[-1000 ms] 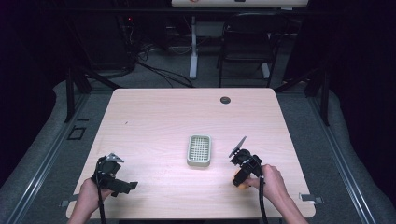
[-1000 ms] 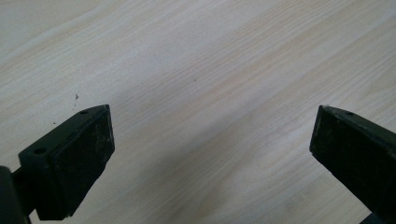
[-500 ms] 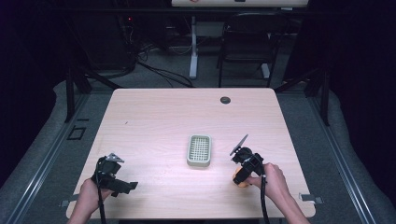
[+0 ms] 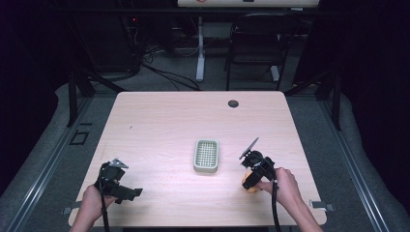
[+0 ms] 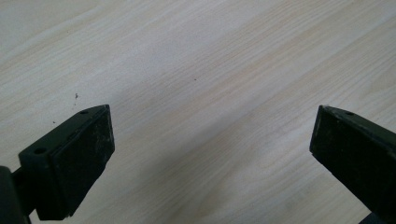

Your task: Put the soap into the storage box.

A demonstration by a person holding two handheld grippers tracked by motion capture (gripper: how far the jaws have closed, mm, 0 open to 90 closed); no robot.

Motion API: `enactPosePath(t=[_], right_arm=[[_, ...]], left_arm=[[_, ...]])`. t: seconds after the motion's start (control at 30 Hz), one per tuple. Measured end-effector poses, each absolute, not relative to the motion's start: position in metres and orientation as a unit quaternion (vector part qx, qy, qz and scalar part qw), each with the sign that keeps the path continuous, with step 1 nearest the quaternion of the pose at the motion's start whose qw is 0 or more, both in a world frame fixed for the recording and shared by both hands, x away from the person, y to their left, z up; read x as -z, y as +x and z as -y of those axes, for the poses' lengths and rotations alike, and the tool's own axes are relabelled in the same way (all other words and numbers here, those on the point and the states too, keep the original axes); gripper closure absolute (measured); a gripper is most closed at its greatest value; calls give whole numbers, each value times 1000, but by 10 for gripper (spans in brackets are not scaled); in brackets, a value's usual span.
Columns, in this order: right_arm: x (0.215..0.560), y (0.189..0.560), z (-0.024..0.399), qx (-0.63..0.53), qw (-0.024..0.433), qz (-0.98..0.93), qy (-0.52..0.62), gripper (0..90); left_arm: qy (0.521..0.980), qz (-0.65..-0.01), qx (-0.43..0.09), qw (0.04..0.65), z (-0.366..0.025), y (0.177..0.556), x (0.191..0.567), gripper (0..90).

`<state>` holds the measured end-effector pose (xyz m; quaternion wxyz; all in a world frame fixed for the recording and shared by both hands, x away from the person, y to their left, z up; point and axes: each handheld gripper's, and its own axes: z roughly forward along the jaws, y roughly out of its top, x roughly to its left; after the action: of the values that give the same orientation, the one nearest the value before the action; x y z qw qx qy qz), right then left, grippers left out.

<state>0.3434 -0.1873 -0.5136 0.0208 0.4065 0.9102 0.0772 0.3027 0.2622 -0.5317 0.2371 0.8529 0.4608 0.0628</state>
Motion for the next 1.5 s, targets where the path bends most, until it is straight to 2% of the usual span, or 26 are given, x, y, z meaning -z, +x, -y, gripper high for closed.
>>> enactPosePath(t=[0.83, 1.5], right_arm=[[499, 344, 190, -88, 24, -910, 404, 267], [481, 361, 170, -103, 36, -918, 382, 267]], left_arm=[[852, -462, -63, 238, -263, 302, 532, 1], [852, -462, -62, 237, -263, 302, 532, 1]])
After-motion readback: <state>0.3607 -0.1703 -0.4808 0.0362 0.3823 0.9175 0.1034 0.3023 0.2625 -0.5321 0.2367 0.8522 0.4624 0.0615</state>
